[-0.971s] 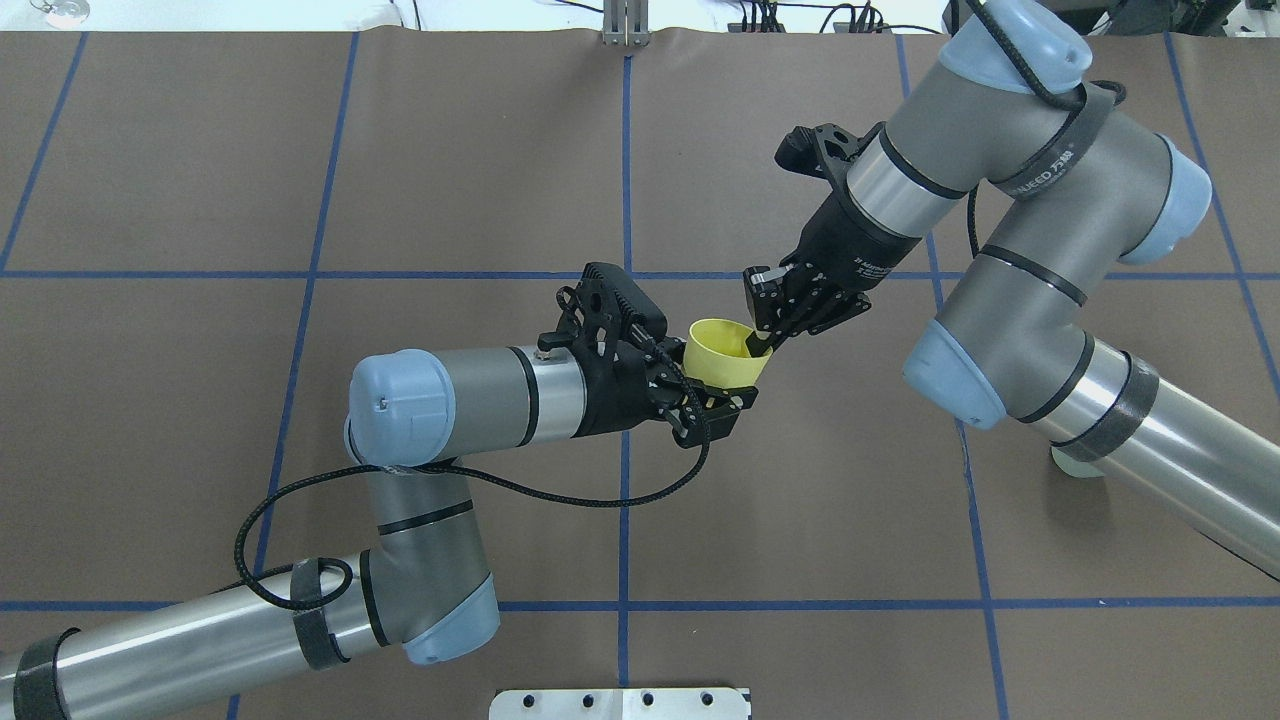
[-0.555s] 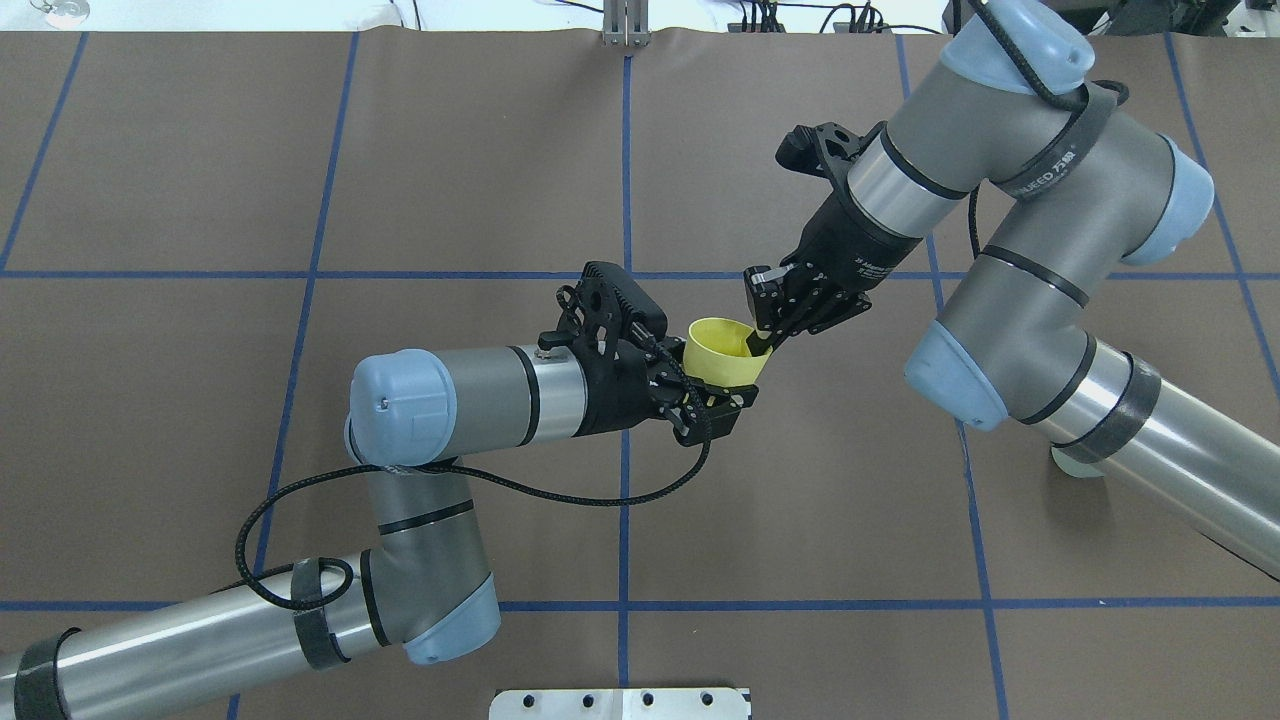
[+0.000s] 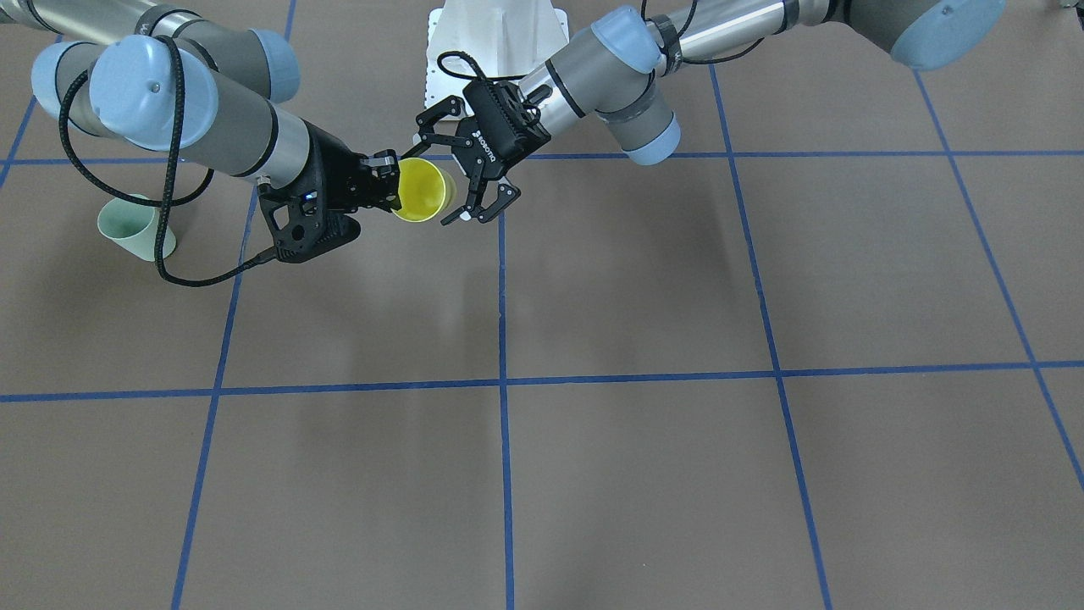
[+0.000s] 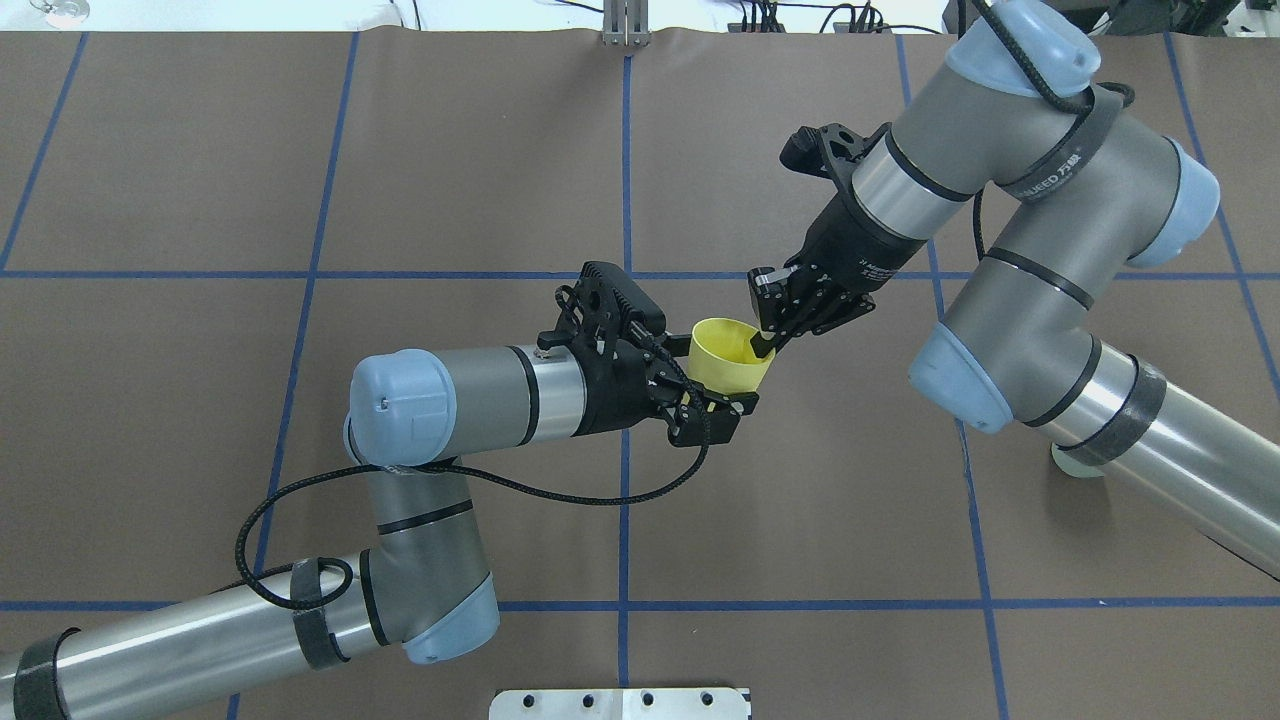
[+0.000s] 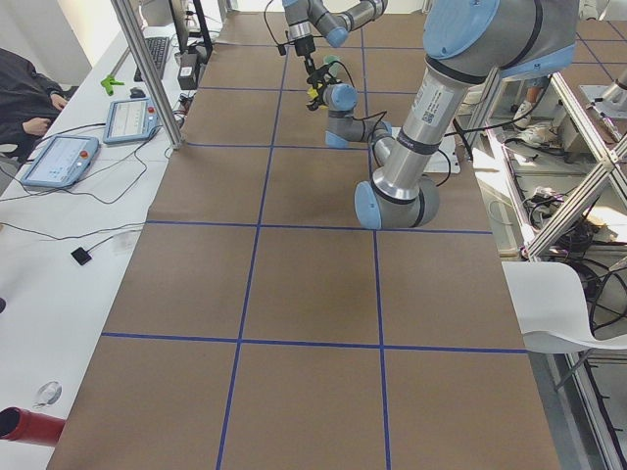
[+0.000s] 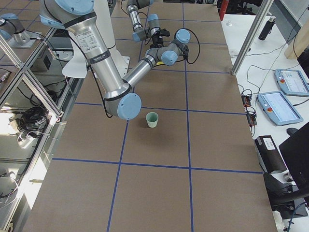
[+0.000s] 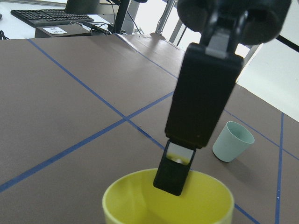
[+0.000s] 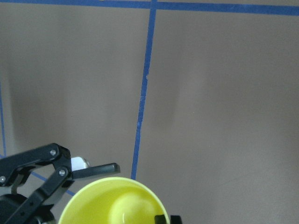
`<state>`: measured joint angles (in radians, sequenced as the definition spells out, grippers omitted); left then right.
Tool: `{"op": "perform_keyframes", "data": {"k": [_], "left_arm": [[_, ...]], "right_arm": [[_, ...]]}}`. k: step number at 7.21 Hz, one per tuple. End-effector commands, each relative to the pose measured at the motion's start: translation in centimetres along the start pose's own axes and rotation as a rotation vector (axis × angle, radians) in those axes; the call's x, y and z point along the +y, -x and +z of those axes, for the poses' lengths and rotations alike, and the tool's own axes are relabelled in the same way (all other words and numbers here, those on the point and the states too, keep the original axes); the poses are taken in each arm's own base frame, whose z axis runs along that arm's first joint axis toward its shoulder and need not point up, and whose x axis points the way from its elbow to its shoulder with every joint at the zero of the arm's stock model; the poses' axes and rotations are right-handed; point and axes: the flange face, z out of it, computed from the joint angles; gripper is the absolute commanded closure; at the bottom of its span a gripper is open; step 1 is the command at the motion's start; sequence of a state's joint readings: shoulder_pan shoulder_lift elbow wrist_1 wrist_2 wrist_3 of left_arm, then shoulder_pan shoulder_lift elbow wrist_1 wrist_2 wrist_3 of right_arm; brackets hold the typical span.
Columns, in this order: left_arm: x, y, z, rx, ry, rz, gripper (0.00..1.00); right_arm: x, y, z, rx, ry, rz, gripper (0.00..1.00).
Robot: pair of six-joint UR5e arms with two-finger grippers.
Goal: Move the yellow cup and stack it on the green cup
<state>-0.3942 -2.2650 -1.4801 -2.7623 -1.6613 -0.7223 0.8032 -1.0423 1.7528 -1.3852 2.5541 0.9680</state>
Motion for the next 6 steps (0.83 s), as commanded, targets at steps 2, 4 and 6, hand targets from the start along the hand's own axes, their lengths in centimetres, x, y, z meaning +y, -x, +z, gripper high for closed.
{"op": "perform_keyframes", "data": {"k": [2, 4, 6], "left_arm": [[-0.2, -0.1, -0.2, 0.004, 0.0, -0.036, 0.0], [-0.1, 0.1, -0.3, 0.001, 0.006, -0.038, 0.0], [-0.3, 1.0, 0.0, -0.067, 0.061, -0.044, 0.0]], "right_arm": [[-0.6, -2.4, -2.4, 0.017, -0.05, 0.034, 1.0], [-2.0, -5.2, -6.3, 0.059, -0.165, 0.072, 1.0], [-1.6, -8.2, -9.0, 0.157, -0.326, 0.091, 1.0]]}}
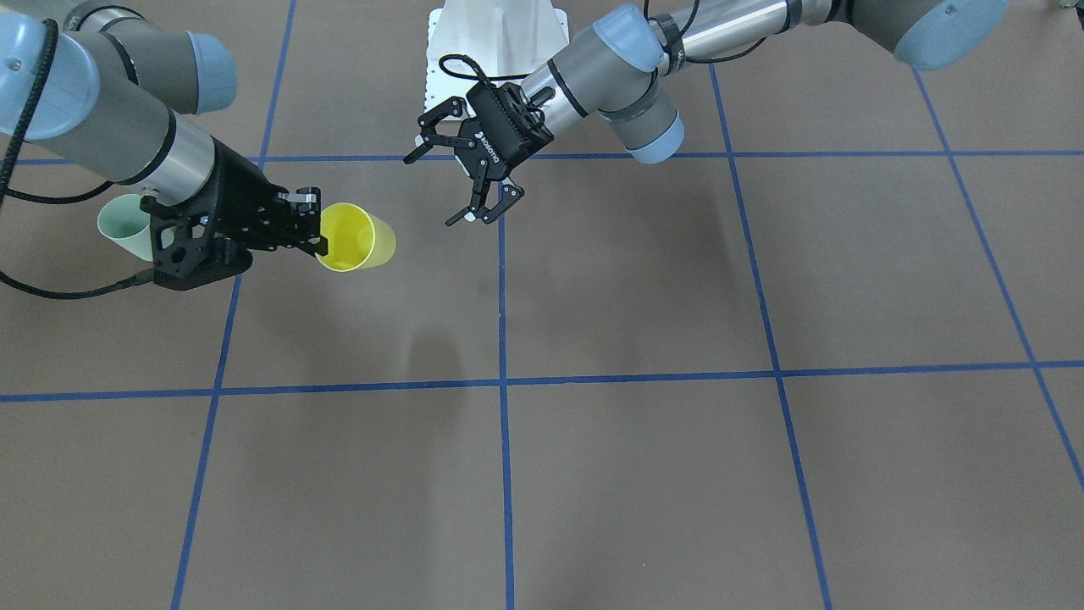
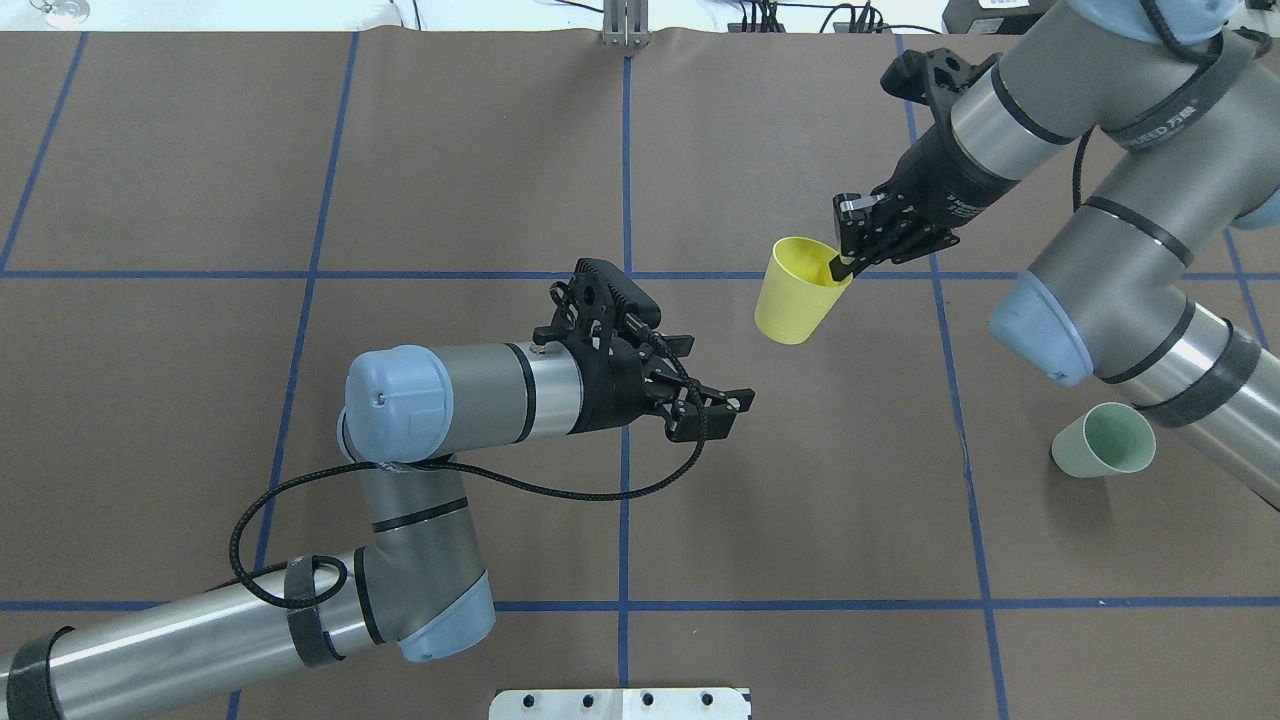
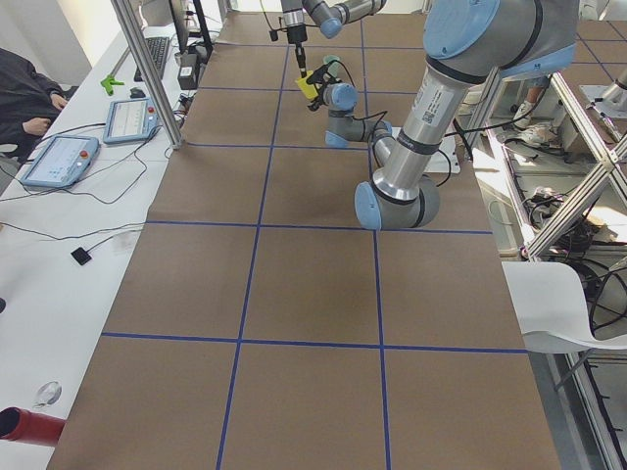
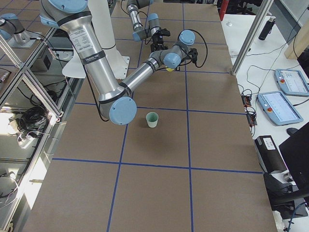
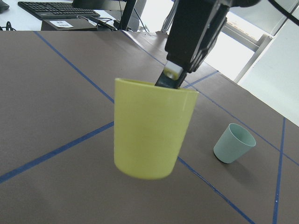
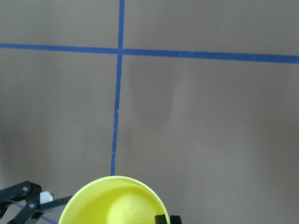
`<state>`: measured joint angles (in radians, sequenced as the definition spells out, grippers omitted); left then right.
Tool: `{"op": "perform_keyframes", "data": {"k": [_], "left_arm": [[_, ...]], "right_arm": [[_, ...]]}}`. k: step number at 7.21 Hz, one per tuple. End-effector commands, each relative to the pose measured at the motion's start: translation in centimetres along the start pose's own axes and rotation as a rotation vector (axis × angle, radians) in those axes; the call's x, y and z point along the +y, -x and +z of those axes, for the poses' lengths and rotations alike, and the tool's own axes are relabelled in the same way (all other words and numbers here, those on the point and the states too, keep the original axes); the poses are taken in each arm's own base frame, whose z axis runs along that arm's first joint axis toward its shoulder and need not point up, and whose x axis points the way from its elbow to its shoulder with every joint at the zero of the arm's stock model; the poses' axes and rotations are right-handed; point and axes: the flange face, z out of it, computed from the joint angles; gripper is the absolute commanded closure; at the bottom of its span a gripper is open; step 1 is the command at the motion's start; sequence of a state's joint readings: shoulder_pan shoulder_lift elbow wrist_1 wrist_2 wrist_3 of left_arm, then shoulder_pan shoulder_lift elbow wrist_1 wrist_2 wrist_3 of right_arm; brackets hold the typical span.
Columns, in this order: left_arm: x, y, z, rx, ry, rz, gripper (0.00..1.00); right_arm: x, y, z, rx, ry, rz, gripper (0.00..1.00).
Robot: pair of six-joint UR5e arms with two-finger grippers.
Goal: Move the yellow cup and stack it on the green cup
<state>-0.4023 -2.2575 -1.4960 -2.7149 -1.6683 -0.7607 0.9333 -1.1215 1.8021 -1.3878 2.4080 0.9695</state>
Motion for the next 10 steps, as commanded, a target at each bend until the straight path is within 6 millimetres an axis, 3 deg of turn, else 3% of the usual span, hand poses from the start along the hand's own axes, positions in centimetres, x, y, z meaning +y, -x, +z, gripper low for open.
{"op": "perform_keyframes", "data": {"k": [1, 2, 4, 6, 9, 10], "left_arm": [[-1.4, 1.6, -0.1, -0.104, 0.06, -0.007, 0.0], [-3.2, 4.6, -0.5, -0.209, 0.102, -0.014, 0.01], [-6.0, 10.4, -2.0, -0.395, 0.187, -0.043, 0.01], [-10.8, 17.4, -7.1, -0.47, 0.262, -0.103, 0.01], [-12.6, 27.4, -16.2, -0.538, 0.332, -0.107, 0.01], [-13.2, 29.9, -18.7, -0.564, 0.393, -0.082, 0.01]], "right_arm": [[-0.2, -3.2, -3.7, 0.081, -0.171, 0.015, 1.0], [1.1, -4.6, -5.3, 0.114, -0.239, 0.015, 1.0], [4.4, -8.5, -6.5, 0.186, -0.299, 0.021, 1.0], [6.0, -10.8, -7.7, 0.209, -0.308, 0.025, 1.0], [11.2, -16.1, -8.9, 0.291, -0.267, -0.096, 1.0], [12.6, -18.2, -8.7, 0.305, -0.254, -0.142, 1.0]]}}
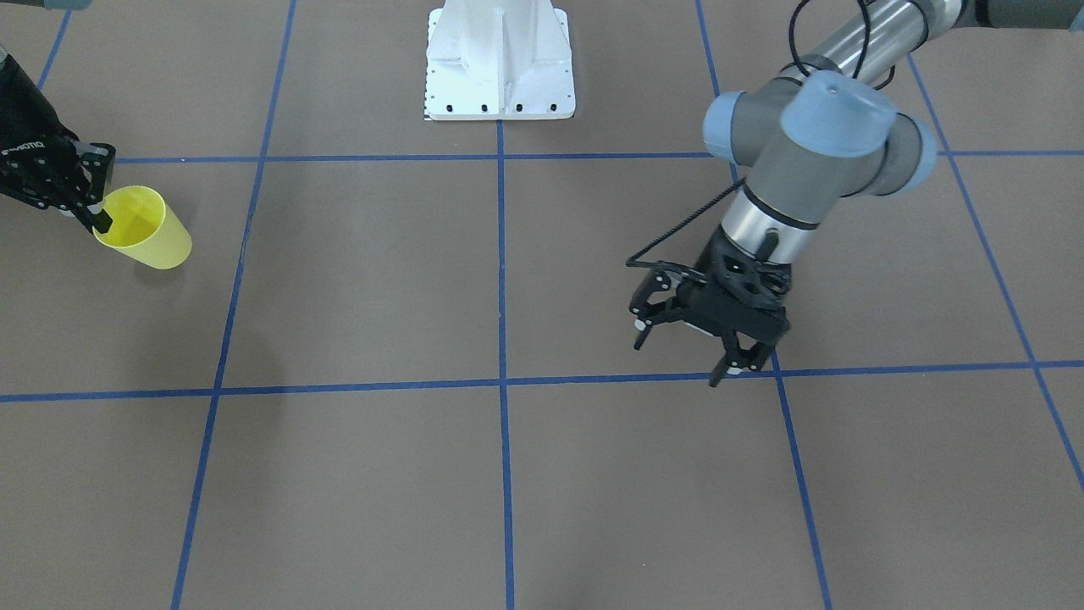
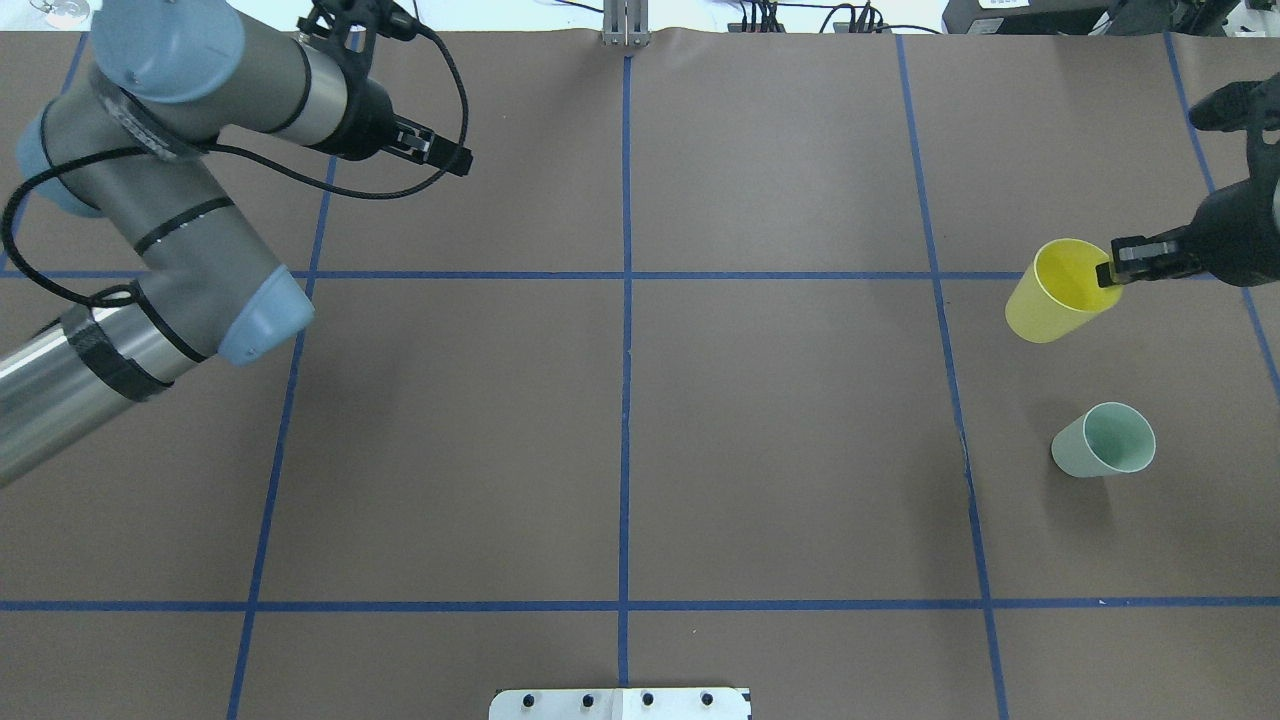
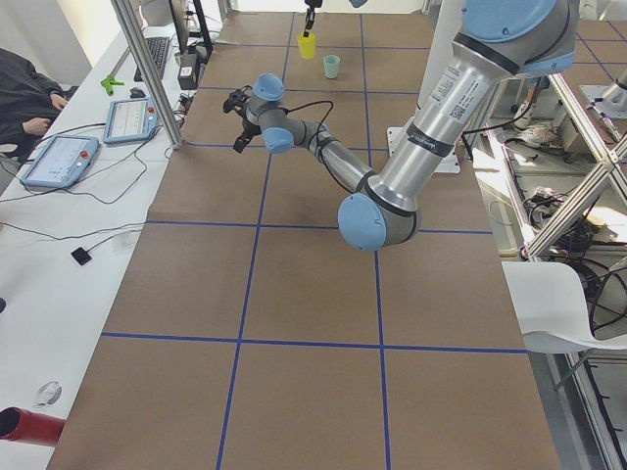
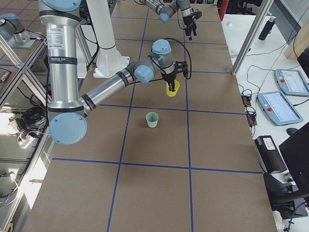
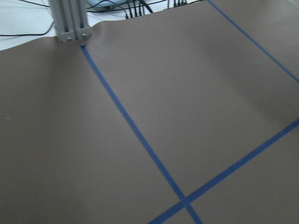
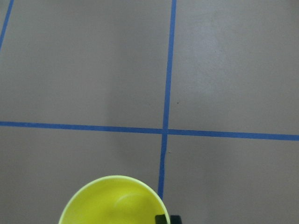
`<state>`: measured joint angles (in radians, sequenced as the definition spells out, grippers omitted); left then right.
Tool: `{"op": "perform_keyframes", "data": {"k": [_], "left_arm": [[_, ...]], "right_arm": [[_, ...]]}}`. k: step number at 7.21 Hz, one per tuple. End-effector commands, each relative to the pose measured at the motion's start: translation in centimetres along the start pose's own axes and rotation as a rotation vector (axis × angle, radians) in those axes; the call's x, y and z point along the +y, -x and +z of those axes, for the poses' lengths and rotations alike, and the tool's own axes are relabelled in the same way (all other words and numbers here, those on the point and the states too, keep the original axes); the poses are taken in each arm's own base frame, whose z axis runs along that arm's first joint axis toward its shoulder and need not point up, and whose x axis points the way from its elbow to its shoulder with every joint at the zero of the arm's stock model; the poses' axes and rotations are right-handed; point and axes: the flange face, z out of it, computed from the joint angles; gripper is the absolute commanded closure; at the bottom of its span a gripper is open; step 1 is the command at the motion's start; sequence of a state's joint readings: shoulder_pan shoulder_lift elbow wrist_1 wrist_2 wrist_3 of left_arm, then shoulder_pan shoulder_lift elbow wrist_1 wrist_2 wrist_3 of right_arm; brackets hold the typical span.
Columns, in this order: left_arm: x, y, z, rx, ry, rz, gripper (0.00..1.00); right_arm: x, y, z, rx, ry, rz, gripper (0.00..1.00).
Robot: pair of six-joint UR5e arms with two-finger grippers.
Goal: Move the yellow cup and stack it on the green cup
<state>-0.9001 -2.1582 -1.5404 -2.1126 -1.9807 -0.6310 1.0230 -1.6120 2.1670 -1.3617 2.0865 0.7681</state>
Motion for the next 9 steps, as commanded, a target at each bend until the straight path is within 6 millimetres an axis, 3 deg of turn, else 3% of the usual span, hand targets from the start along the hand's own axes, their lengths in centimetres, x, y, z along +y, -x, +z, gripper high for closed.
{"op": "perform_keyframes", "data": {"k": [1, 2, 3, 7, 9], "left_arm": [[-0.8, 7.4, -2.5, -0.067, 0.064, 0.09, 0.01], [0.4, 10.8, -3.0, -0.101, 0.084, 0.114, 0.01], [0.5, 12.0, -3.3, -0.113, 0.086, 0.133, 0.01], [0.7, 12.3, -3.1, -0.116, 0.091, 0.132, 0.01], [0.8, 12.4, -3.0, -0.117, 0.093, 0.13, 0.01]], "right_arm": [[4.6, -4.8, 0.3, 0.016, 0.004, -0.07, 1.0], [6.6, -6.8, 0.5, 0.001, -0.012, -0.085, 1.0], [7.2, -7.6, 0.7, 0.007, -0.005, -0.083, 1.0], [7.9, -9.1, 4.1, 0.029, 0.063, -0.082, 1.0], [7.9, -9.0, 4.0, 0.016, 0.072, -0.083, 1.0]]}}
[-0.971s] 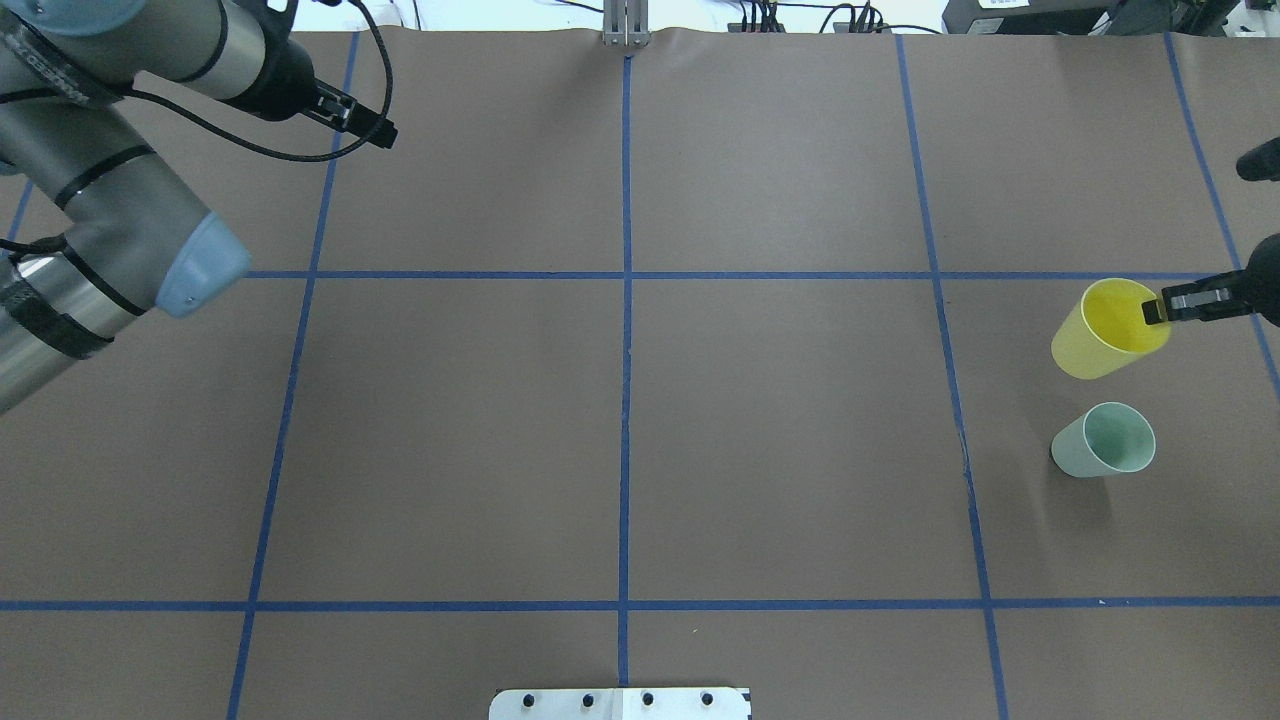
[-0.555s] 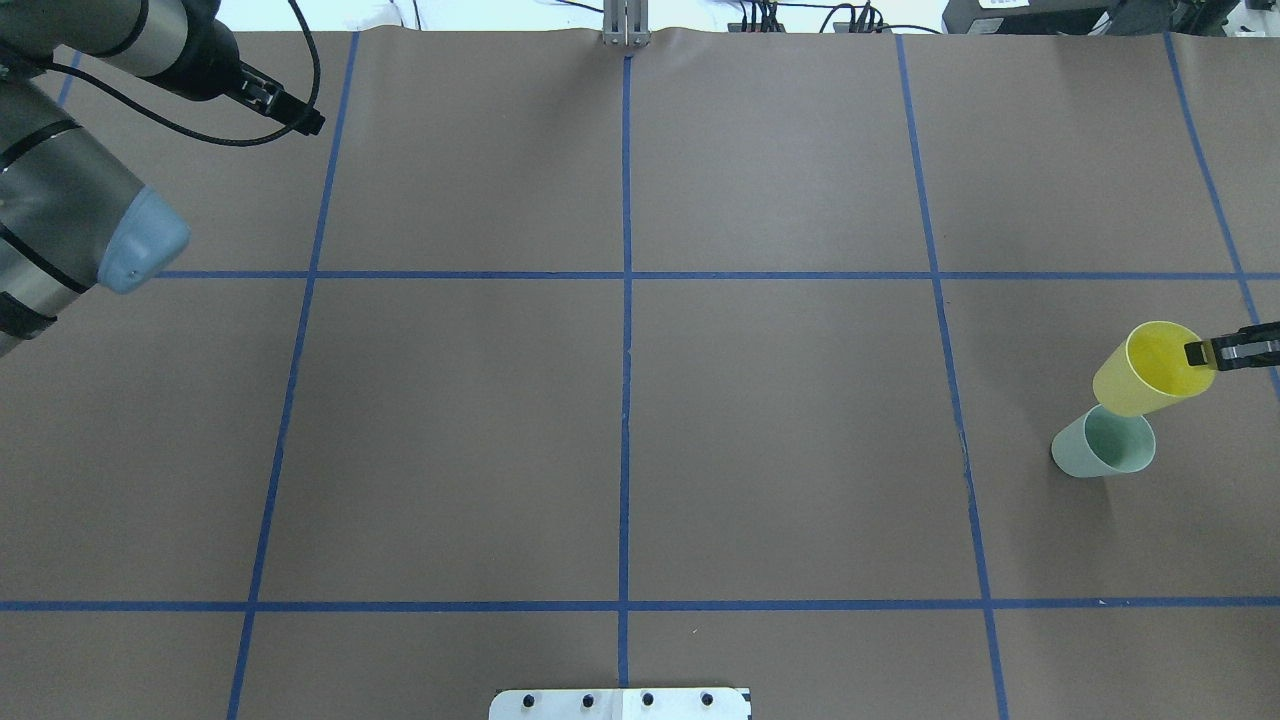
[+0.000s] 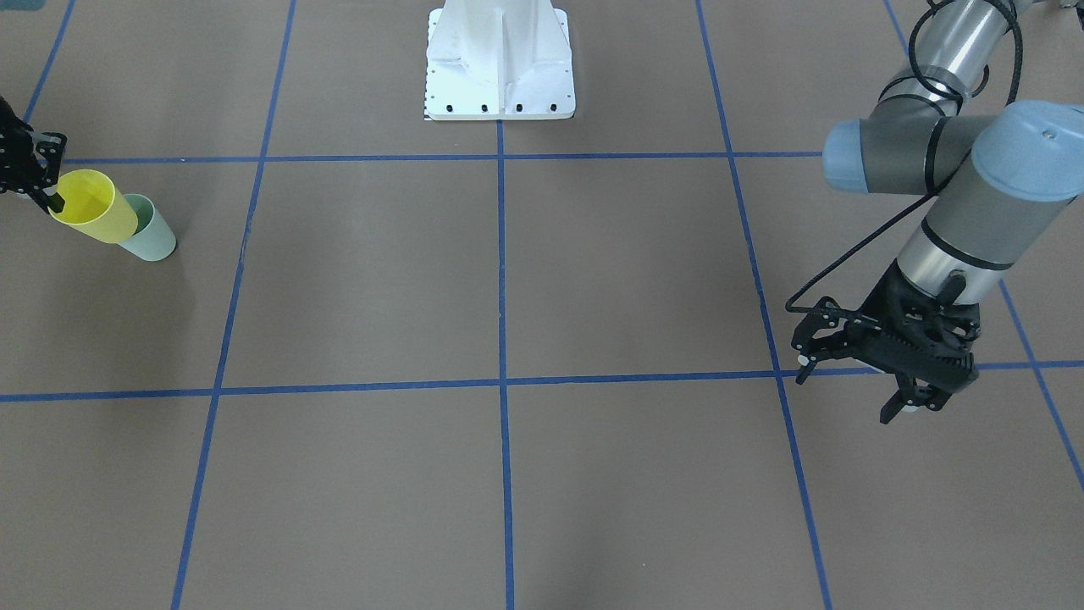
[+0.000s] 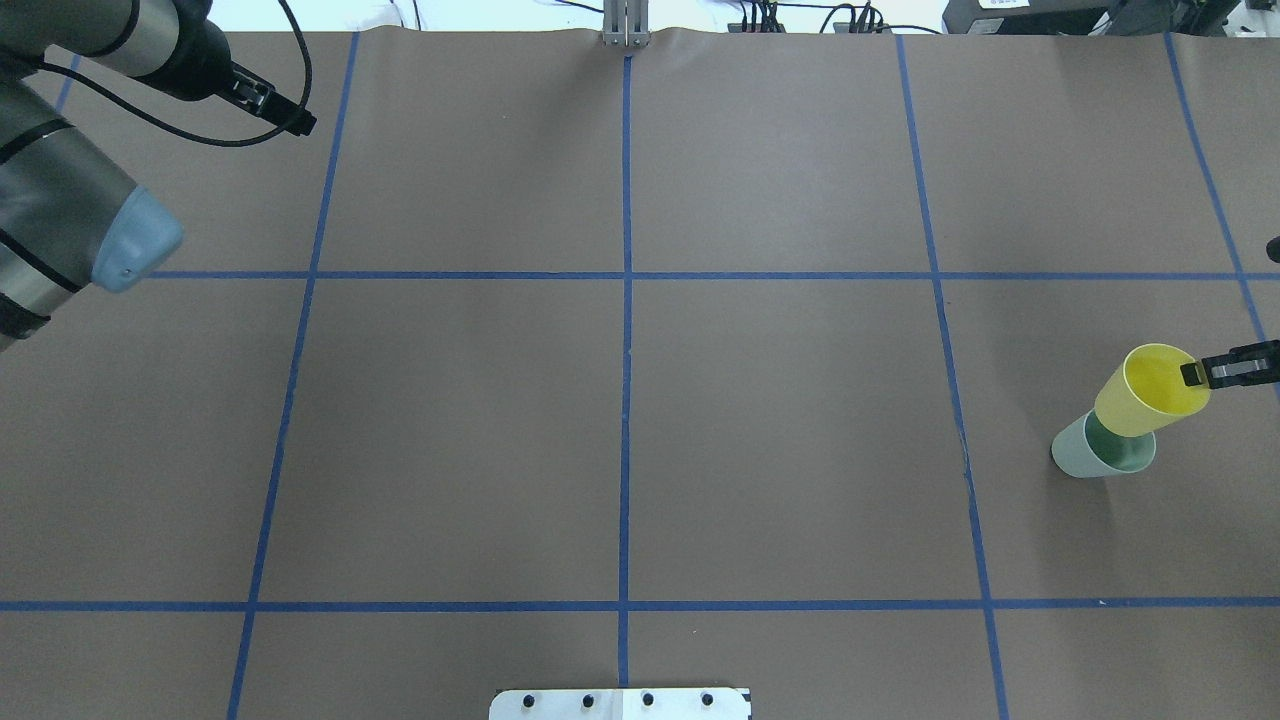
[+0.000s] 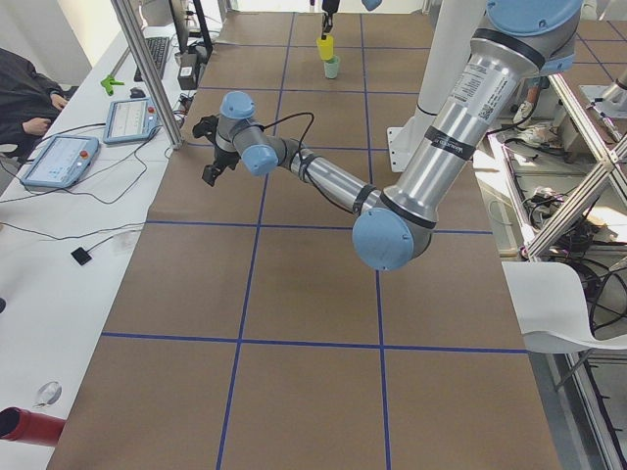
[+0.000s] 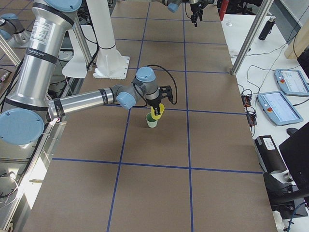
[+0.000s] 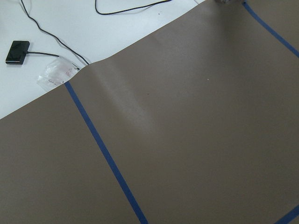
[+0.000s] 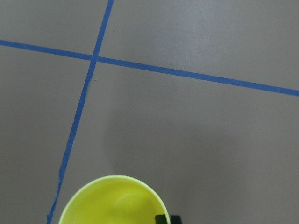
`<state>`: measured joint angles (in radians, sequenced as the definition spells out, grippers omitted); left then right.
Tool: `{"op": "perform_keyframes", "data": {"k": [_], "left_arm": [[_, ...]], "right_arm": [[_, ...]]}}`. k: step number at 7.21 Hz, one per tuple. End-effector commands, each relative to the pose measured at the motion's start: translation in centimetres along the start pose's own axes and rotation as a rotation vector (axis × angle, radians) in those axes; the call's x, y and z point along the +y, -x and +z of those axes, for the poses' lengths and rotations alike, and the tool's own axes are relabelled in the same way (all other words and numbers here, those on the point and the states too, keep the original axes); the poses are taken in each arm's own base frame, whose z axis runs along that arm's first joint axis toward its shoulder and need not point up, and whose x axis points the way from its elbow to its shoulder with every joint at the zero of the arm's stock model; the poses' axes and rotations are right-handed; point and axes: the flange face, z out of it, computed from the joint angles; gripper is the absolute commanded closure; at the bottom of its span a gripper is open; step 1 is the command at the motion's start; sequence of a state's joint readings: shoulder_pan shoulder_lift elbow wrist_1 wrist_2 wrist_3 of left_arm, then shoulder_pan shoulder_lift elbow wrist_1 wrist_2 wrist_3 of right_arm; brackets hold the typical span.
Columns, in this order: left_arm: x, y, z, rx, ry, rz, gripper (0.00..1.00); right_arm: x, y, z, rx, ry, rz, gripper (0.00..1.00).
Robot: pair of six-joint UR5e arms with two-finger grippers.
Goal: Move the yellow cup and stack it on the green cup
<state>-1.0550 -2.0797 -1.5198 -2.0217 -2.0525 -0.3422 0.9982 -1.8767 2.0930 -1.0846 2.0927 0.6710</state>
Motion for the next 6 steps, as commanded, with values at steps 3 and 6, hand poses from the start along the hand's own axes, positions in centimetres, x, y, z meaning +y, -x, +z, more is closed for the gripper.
{"op": "perform_keyframes", "data": {"k": [3, 6], "left_arm": [[0.16, 0.35, 0.24, -0.004, 0.006, -0.005, 0.01], [0.12, 0.52, 0.13, -0.006, 0.004, -0.006, 0.01]], "right_arm": [[0.41, 0.18, 0.21, -0.03, 0.031, -0.001, 1.0], [0.41, 0.13, 0.56, -0.029, 0.038, 0.0, 1.0]]}}
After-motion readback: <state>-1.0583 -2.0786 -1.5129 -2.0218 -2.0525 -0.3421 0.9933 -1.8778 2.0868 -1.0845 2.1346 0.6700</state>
